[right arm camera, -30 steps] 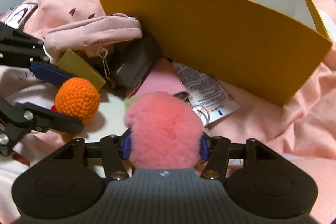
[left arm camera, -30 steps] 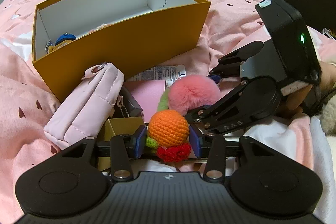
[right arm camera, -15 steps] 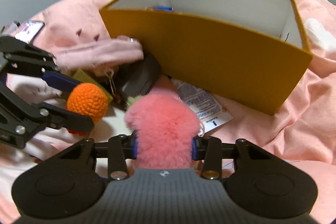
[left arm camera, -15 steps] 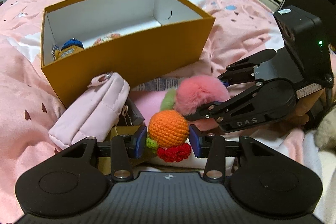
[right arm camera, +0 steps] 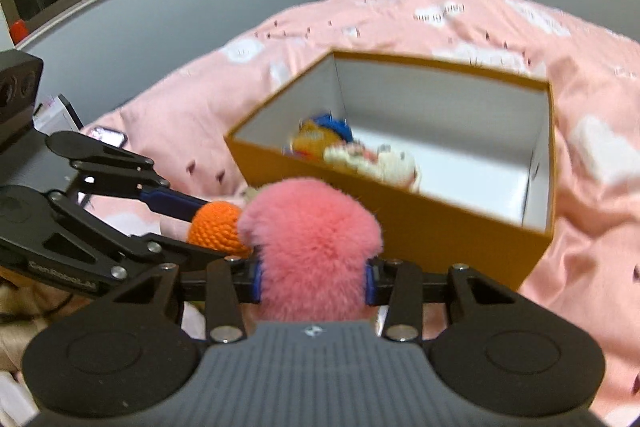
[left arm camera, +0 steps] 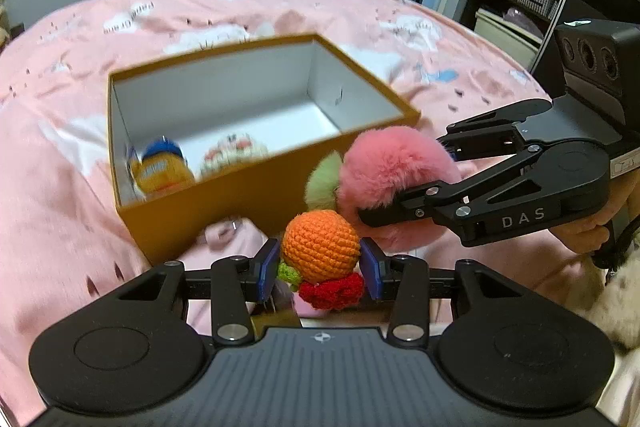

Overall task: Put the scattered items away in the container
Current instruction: 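Lift and carry the orange ball with left tool while right tool carries the pompom to the box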

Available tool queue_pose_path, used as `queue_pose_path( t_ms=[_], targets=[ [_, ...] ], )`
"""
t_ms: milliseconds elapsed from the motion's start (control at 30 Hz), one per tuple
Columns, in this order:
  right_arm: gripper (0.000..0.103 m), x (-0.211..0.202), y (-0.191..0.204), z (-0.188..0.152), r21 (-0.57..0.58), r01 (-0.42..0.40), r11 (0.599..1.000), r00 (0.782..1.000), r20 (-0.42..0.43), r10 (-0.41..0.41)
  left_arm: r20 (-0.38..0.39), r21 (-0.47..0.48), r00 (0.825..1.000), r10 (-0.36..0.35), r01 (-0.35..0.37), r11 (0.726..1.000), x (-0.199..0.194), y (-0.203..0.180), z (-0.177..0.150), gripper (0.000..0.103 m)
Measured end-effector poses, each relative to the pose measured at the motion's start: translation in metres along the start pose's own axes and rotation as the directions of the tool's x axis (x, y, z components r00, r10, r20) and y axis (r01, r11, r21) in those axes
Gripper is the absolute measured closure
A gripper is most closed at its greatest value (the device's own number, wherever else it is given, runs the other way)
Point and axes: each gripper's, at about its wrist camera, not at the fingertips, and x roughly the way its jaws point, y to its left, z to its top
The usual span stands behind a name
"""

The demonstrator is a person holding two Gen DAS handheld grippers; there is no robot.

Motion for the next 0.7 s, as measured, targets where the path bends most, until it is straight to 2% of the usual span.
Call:
queue_pose_path(
  t_ms=[233,433,700],
  targets=[
    [0.058,-0.014,-0.001,0.031,-0.028,-0.011,1.0,0.997,0.082,0.013,0.068,0.017,0.997,0.038,-0.039,0.999,-0.011,0.007,0.029,0.053],
    [0.058,-0.014,-0.006,0.062,-0.056,0.006,0.998,0.991,0.133,0.002,0.115,0.075,0.988,0.104,-0.113,0.991,-0.018,0.018,0.058,0.053],
    [0.058,0.011,-0.029,0.109,0.003,-0.002,1.0,0.988,0.157,0.001,0.109,0.141,0.975,0.194,-0.208,0.968,0.003,0.047,0.094,0.053]
  ],
)
